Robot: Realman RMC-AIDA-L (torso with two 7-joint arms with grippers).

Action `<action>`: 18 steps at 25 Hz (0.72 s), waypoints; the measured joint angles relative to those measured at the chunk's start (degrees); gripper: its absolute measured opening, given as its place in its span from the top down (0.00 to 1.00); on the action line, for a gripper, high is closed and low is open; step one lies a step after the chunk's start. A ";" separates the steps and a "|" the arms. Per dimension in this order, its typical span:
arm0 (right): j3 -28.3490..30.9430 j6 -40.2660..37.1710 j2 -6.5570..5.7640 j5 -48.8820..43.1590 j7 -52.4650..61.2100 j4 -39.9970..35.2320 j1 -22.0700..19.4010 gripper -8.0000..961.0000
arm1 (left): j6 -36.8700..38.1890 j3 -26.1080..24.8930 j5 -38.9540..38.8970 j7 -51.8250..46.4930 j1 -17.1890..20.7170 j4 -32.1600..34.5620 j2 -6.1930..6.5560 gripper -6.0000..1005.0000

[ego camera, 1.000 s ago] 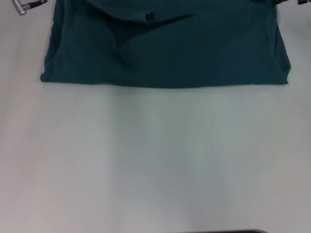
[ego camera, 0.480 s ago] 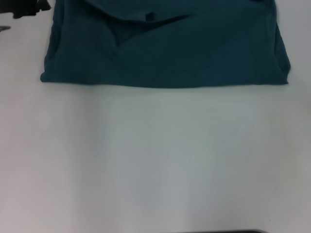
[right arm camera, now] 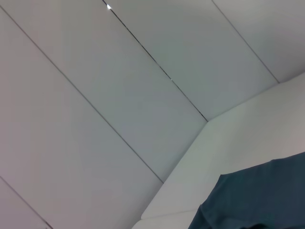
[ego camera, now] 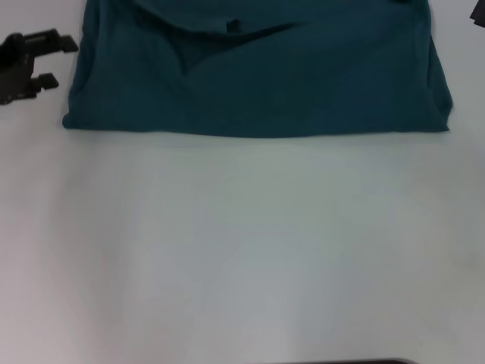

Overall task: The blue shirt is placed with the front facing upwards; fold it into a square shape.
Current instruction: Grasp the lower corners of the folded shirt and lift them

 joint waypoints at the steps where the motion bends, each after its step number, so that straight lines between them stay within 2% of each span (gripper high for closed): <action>1: -0.07 0.20 -0.10 0.01 -0.08 0.18 0.23 0.16 | -0.59 -0.12 0.08 0.33 0.11 0.79 -0.06 0.18; 7: -0.50 0.98 -0.04 0.14 -0.07 0.26 1.04 0.16 | -6.40 0.73 0.32 1.62 0.25 4.57 -1.25 0.18; 18: -0.17 0.97 0.29 0.19 0.51 0.28 0.60 0.16 | -9.08 1.84 3.34 2.99 -1.46 7.47 -1.32 0.18</action>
